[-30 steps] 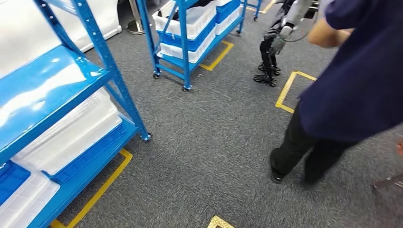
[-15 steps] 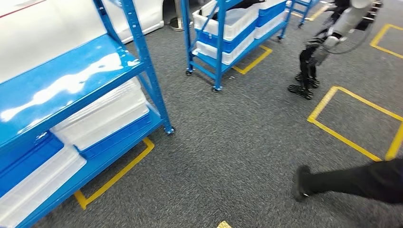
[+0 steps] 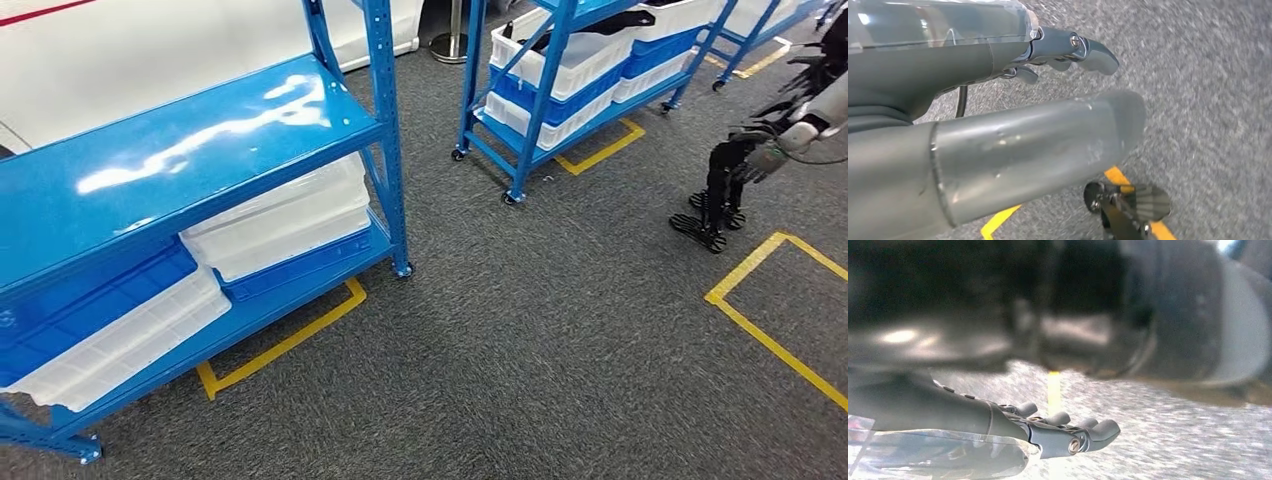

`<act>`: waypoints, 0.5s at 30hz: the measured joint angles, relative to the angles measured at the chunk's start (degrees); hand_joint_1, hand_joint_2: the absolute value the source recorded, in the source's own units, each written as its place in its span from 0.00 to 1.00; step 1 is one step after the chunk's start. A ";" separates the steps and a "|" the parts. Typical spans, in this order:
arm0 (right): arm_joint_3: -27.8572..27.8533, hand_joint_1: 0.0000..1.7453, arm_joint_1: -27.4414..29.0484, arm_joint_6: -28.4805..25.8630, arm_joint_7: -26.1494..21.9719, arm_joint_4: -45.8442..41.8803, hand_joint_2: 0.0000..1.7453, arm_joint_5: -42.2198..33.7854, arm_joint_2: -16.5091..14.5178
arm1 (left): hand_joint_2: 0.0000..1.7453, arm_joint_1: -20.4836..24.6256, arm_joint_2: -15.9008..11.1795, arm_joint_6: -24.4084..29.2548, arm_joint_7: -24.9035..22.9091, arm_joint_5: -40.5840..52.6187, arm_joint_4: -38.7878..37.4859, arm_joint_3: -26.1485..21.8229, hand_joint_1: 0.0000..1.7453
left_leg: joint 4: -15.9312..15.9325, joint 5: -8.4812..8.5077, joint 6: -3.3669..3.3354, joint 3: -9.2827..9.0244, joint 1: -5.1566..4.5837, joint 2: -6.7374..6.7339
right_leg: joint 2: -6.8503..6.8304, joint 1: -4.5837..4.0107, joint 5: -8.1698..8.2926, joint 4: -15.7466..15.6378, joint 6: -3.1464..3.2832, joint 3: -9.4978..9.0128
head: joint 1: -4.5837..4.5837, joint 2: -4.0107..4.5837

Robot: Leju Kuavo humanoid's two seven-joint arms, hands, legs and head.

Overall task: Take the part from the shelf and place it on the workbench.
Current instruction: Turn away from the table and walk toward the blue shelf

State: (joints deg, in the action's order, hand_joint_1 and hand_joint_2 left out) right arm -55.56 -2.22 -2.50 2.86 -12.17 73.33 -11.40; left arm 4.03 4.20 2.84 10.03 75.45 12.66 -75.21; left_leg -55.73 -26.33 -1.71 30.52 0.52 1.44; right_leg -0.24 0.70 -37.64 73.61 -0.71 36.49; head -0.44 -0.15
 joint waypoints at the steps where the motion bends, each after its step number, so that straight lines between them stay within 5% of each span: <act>1: 0.00 0.00 -0.01 -0.01 -0.01 0.00 0.00 0.00 0.03 | 0.00 -0.02 0.00 0.00 0.00 -0.01 0.00 0.00 0.00 | -0.12 -0.07 0.09 -0.05 0.06 0.87 | 0.08 0.10 0.95 0.07 -0.13 0.23 | 0.00 0.00; 2: 0.00 0.00 -0.04 -0.01 0.01 0.00 0.00 0.00 0.04 | 0.00 -0.04 0.01 0.00 -0.01 -0.01 0.00 0.00 0.00 | -0.35 -0.21 0.25 -0.12 0.15 1.78 | 0.31 0.25 3.00 -2.25 -0.24 -0.69 | 0.00 0.00; 4: 0.00 0.00 0.02 -0.02 0.10 0.01 0.00 0.00 0.08 | 0.00 0.00 0.03 0.00 -0.02 -0.01 0.00 0.00 0.00 | -1.27 -0.71 0.88 0.16 0.27 3.56 | 2.95 0.76 6.93 -9.78 -0.49 -3.76 | 0.00 0.00; 6: 0.00 0.00 0.07 -0.02 0.12 0.03 0.00 0.00 0.09 | 0.00 0.05 0.04 0.00 -0.02 -0.01 0.00 0.00 0.00 | -2.14 -1.01 1.70 1.00 0.31 5.08 | 5.38 1.03 8.02 -13.67 -0.36 -5.18 | 0.02 0.00; 8: 0.00 0.00 -0.02 -0.01 0.15 0.04 0.00 0.00 0.09 | 0.00 -0.09 0.03 0.00 -0.02 -0.01 0.00 0.01 0.00 | -2.21 -0.85 2.53 1.69 0.50 6.47 | 4.70 0.88 7.85 -13.76 0.31 -5.13 | 0.03 0.00; 9: -0.01 0.00 -0.06 -0.01 0.16 0.04 0.00 0.00 0.08 | 0.00 -0.24 0.06 0.00 -0.02 -0.01 0.00 0.01 0.00 | -2.38 -0.91 2.85 1.86 0.59 6.21 | 3.93 0.85 7.93 -13.97 0.71 -5.24 | 0.03 0.00; 11: -0.01 0.00 0.00 -0.01 0.15 0.04 0.00 0.00 0.04 | 0.00 -0.31 0.11 0.00 -0.04 0.00 0.00 0.02 0.00 | -5.25 -2.66 3.28 3.27 0.52 3.18 | 2.26 0.89 8.05 -14.46 1.56 -5.53 | 0.05 0.00; 13: -0.02 0.00 0.17 -0.01 0.14 0.05 0.00 0.00 0.03 | 0.00 -0.04 0.12 0.00 -0.07 0.00 0.00 0.02 0.00 | -12.33 -6.29 3.55 6.76 0.48 -0.24 | 0.35 0.60 7.92 -14.57 2.08 -5.61 | 0.06 0.00; 15: -0.03 0.00 0.32 0.00 0.18 0.05 0.00 0.00 0.05 | 0.00 0.07 0.09 0.00 -0.06 0.02 0.00 0.02 0.00 | -17.98 -8.06 3.71 9.62 0.54 -1.02 | -1.60 0.34 7.69 -14.55 2.22 -5.68 | 0.06 0.00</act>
State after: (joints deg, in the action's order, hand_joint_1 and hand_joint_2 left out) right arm -55.59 -1.90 -2.50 3.04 -12.12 73.33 -11.35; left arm 4.09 4.29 2.84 9.97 75.47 12.66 -75.19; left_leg -73.71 -34.39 2.00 40.14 1.06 0.42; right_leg -1.84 1.04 -29.94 59.06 1.51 30.81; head -0.38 -0.15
